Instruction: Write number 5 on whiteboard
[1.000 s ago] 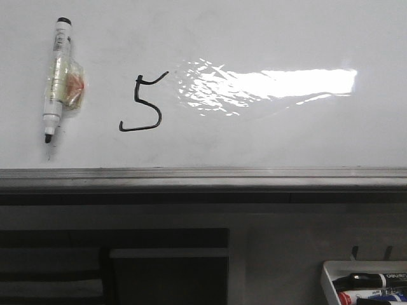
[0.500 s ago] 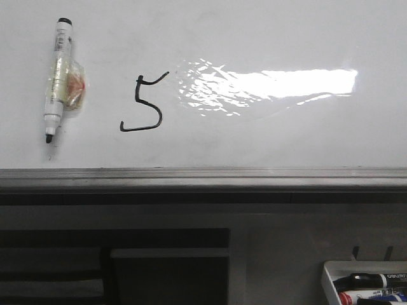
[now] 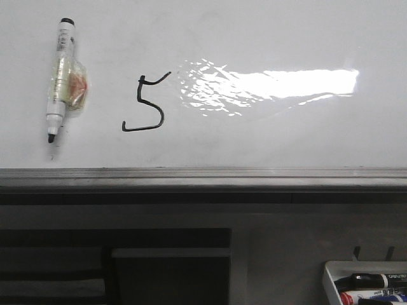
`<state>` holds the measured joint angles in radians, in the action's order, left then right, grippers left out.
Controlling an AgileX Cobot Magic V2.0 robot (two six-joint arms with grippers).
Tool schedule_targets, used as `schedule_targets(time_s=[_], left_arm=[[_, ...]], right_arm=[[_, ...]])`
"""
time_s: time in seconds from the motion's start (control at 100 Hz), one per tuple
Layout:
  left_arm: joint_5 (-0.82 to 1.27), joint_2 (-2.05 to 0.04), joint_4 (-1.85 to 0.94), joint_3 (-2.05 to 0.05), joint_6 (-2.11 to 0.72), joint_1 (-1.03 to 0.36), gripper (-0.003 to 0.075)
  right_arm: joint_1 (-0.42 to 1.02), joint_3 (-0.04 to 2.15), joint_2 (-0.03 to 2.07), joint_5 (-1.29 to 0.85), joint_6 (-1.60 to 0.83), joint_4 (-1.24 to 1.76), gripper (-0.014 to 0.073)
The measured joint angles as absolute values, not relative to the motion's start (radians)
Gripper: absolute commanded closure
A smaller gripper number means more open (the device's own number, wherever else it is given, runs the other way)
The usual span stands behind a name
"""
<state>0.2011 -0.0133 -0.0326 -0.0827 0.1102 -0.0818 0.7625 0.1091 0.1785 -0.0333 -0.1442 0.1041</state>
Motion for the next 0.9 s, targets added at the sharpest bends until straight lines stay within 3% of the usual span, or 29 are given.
schedule_targets(time_s=[0.15, 0.45, 0.9], left_arm=[[0.218, 0.006, -0.053, -0.031, 0.067, -0.018, 0.0741], [0.331, 0.006, -0.053, 0.004, 0.050, -0.011, 0.0741], [0.332, 0.006, -0.053, 0.004, 0.047, -0.010, 0.0741]], right_arm=[[0.763, 0.109, 0.179, -0.033, -0.144, 0.104, 0.0655], [0.763, 0.109, 0.179, -0.033, -0.144, 0.104, 0.0655], [0.763, 0.109, 0.179, -0.033, -0.146, 0.104, 0.0655]])
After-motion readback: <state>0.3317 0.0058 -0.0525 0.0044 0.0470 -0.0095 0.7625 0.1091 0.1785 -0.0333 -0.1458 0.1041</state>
